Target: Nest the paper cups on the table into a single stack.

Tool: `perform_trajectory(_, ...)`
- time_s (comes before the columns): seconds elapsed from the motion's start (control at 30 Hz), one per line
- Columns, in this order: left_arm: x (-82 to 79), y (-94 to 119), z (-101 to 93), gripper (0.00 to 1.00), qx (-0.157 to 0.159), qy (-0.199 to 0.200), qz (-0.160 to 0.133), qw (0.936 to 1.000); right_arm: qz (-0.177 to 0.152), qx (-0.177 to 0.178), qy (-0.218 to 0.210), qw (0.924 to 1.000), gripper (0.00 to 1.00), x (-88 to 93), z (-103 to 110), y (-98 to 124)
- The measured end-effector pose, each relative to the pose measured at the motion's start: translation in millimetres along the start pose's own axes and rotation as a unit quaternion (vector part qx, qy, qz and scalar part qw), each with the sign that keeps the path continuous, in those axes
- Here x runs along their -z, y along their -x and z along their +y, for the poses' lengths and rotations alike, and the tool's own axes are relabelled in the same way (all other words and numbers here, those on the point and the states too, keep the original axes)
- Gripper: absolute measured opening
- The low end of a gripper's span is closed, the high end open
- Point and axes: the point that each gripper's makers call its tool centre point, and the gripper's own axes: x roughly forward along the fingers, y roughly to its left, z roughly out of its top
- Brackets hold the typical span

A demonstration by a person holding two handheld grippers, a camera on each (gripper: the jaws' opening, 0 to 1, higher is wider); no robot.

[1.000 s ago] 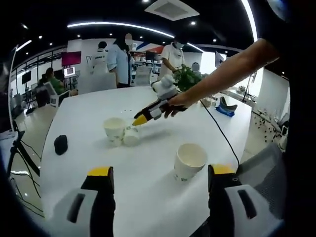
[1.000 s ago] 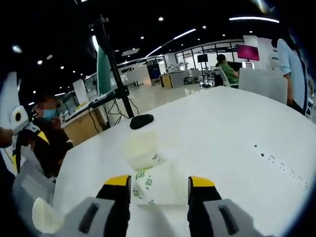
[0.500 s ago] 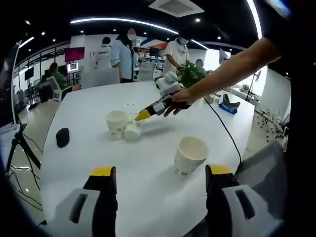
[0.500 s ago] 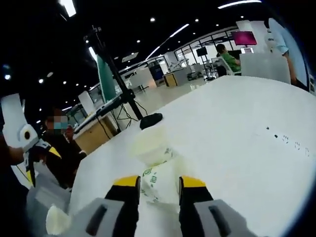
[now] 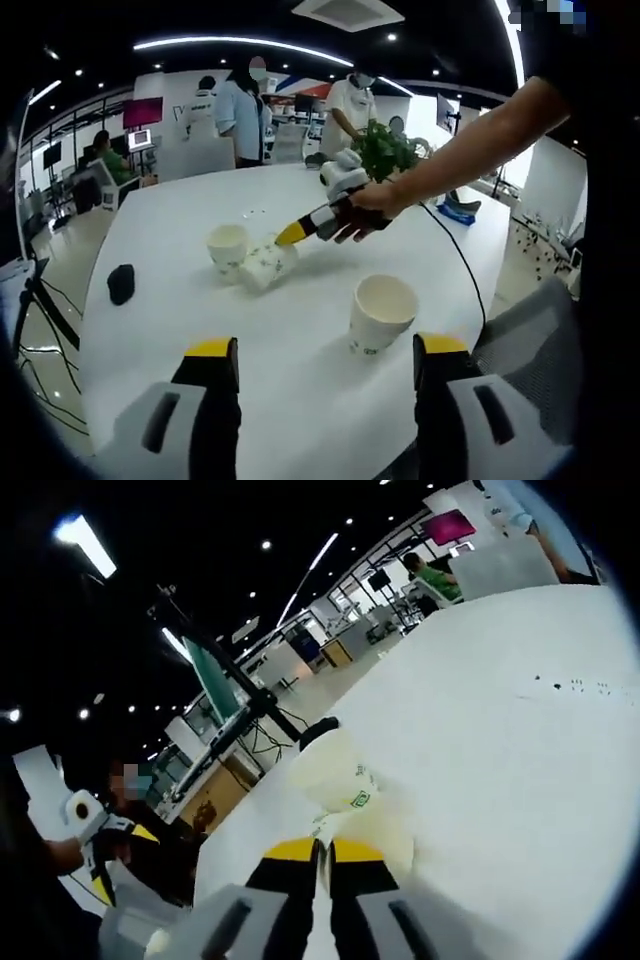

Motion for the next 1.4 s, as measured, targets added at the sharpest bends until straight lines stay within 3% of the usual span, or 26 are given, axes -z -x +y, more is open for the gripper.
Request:
perform_trajectory(0.2, -5.7, -1, 0.1, 0.69, 0.003, -0.011, -0.006, 0.9999, -0.01, -0.003, -0.002, 0.9999, 0.0, 2.1, 12, 8)
perform_trajectory(0.6, -16.4, -3, -4.0, 0.69, 0.005, -0.029, -0.017, 0.9994, -0.019, 0.037, 0.052, 0.9978, 0.0, 4.4, 32, 33)
perform_trajectory(0.67, -20.4, -3, -4.4, 0.68, 0.005, -0.035, -0.021, 0.9992, -0.028, 0.064, 0.079, 0.9944, 0.0, 1.6, 36, 40)
perform_trajectory(0.73, -23.5, -4, -4.5, 0.67, 0.004, -0.041, -0.023, 0.9989, -0.05, 0.083, 0.071, 0.9928, 0.0, -5.1, 34, 46)
perform_trajectory(1.0, -35.4, -7, -6.4, 0.67, 0.001, -0.057, -0.031, 0.9979, -0.075, 0.11, 0.109, 0.9851, 0.0, -16.9, 49, 66)
perform_trajectory(1.2, -47.7, -13, -11.5, 0.67, 0.014, -0.06, -0.043, 0.9972, -0.041, 0.134, 0.177, 0.9742, 0.0, -4.0, 78, 81)
perform_trajectory(1.3, -53.2, -17, -12.1, 0.65, 0.018, -0.071, -0.043, 0.9964, -0.021, 0.144, 0.224, 0.9637, 0.0, 2.5, 87, 88)
perform_trajectory(1.4, -63.2, -21, -13.1, 0.63, 0.021, -0.08, -0.049, 0.9954, -0.015, 0.149, 0.24, 0.9591, 0.0, 6.6, 94, 93)
